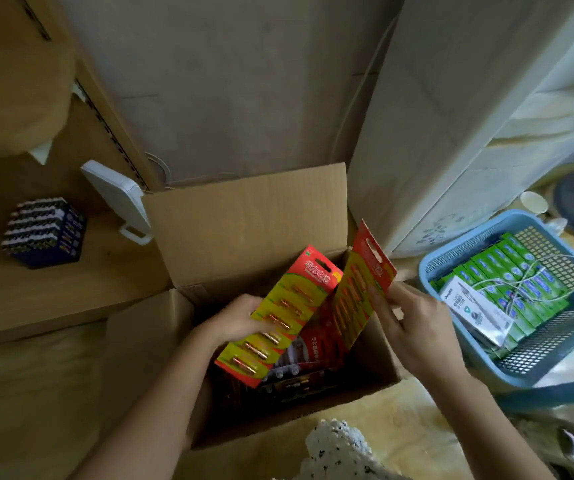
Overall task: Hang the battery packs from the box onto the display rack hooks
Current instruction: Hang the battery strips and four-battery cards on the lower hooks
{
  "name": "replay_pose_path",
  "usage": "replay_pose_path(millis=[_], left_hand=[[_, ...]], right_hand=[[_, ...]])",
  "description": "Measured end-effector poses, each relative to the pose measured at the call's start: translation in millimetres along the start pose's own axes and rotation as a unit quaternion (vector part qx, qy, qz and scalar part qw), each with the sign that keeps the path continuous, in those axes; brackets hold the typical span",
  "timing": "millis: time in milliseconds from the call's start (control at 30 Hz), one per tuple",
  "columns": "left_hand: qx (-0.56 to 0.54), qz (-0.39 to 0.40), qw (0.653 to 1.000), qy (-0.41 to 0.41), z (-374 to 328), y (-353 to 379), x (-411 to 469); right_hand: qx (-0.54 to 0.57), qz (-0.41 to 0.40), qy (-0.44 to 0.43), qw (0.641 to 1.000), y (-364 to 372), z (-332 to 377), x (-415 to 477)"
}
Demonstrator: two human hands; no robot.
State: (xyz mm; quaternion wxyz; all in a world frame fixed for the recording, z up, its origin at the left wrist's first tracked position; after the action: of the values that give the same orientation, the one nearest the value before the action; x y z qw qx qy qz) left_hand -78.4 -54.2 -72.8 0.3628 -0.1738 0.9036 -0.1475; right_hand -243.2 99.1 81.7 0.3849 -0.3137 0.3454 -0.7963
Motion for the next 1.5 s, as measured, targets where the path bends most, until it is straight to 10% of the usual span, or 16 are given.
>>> replay_pose_path(millis=[700, 1033, 1500], left_hand=[[-0.331, -0.361, 0.872, 0.023, -282.7, -282.7, -449.4], [-0.399, -0.391, 0.829, 0.011, -277.3, -361.2, -586.5], [-0.370, -0.322, 0.870, -0.038, -136.6, -402.2, -558.0]], right_hand=[[0.171, 0.010, -0.058, 0.984, -342.5, 384.3, 153.5], [0.275, 0.123, -0.041, 0.952, -316.0, 539.6, 163.5], [0.338, 0.105, 0.160, 0.922, -167.8, 571.7, 151.1]])
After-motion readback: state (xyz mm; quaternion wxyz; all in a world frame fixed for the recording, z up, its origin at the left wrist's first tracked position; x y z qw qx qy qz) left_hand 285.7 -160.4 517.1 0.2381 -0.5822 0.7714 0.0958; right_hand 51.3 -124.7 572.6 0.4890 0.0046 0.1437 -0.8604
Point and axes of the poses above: each hand's wrist, its own x-axis towards the middle knuckle, its own y-axis out of the palm, z = x × y, the point moved 7 cm from there along x, towards the middle knuckle, and after that the axes turned 4 degrees about x, right-handed, at the moved point
